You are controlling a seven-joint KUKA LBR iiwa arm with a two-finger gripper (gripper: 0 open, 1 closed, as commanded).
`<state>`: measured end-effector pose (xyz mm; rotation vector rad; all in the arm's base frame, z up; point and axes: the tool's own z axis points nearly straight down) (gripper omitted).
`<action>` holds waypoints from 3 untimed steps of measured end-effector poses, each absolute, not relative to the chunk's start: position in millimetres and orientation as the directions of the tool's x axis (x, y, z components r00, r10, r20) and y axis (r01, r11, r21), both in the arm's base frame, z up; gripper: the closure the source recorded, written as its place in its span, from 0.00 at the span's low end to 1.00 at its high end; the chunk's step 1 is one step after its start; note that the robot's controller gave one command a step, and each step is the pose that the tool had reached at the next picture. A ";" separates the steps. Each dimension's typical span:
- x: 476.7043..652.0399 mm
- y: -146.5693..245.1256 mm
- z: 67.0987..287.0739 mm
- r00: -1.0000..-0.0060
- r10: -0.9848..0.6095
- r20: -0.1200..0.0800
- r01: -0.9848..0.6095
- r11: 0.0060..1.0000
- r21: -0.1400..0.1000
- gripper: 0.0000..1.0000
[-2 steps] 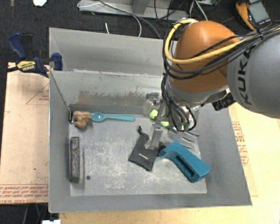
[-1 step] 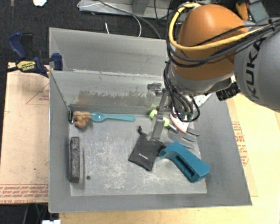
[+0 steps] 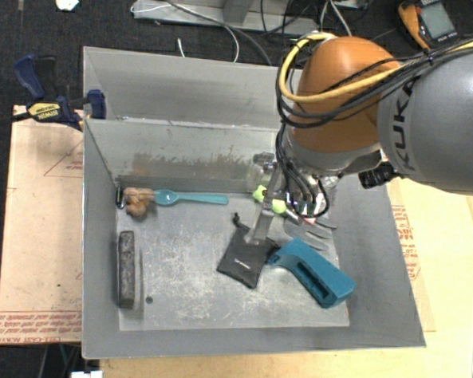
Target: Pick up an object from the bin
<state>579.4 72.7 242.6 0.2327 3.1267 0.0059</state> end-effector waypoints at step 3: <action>577.6 24.8 118.5 -0.997 0.078 -0.017 0.077 0.997 0.007 0.00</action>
Offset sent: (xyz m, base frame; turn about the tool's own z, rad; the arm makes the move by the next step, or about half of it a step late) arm -0.0128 -0.0364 -0.1064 -0.0884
